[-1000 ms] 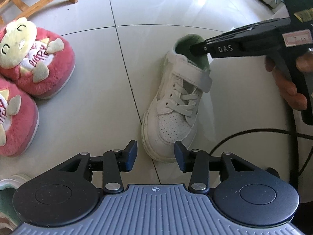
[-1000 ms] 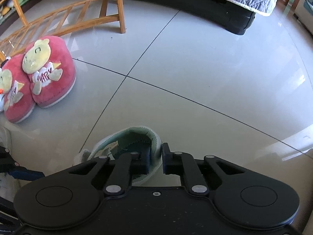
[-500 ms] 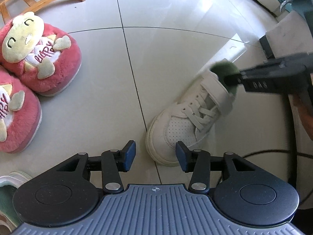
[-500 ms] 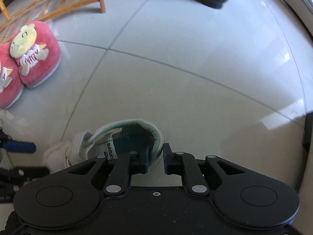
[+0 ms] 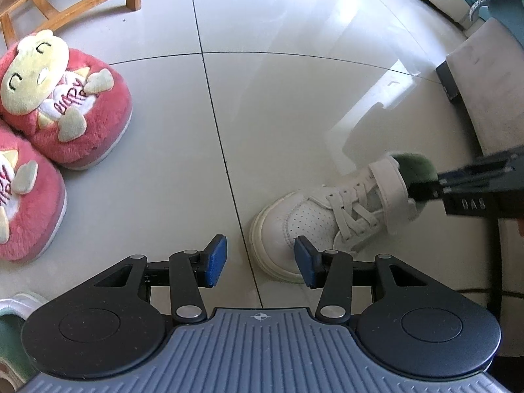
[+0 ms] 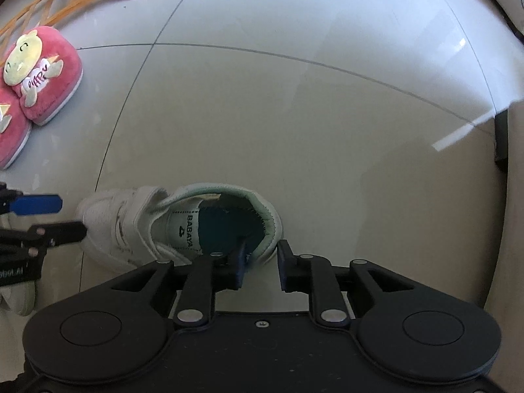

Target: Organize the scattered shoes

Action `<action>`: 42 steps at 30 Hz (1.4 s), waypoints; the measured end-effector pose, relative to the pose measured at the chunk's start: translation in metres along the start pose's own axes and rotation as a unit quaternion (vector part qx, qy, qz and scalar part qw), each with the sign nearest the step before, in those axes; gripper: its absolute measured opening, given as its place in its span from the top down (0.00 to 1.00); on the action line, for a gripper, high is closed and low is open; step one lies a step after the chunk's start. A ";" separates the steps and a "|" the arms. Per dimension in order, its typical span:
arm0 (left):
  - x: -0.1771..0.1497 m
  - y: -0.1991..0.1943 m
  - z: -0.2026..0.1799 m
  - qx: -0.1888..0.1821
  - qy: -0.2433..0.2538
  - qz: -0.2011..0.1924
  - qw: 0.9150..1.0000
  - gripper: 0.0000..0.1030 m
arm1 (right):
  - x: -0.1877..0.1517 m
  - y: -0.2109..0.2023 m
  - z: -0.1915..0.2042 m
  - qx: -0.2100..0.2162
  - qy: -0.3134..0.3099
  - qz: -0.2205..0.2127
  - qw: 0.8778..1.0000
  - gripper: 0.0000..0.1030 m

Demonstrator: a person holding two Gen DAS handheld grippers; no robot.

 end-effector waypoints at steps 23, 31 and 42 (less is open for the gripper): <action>0.003 0.001 -0.011 -0.009 0.001 0.002 1.000 0.55 | -0.012 -0.027 -0.034 0.005 0.012 -0.031 0.999 0.71; -0.007 0.010 -0.020 -0.030 -0.010 0.020 0.999 0.55 | -0.012 -0.024 -0.027 0.030 -0.027 -0.041 0.998 0.80; 0.005 0.018 -0.022 -0.026 -0.004 0.014 1.000 0.59 | -0.002 -0.016 -0.012 0.018 -0.077 -0.060 0.995 0.87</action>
Point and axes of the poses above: each gripper's, at about its wrist camera, not at the fingertips, and y roughly the way its jaws point, z to its left, x to its top, the point moved 10 cm from there along y, roughly the way its jaws point, and after that the axes turned 11 degrees about -x, right-handed, at the moved point
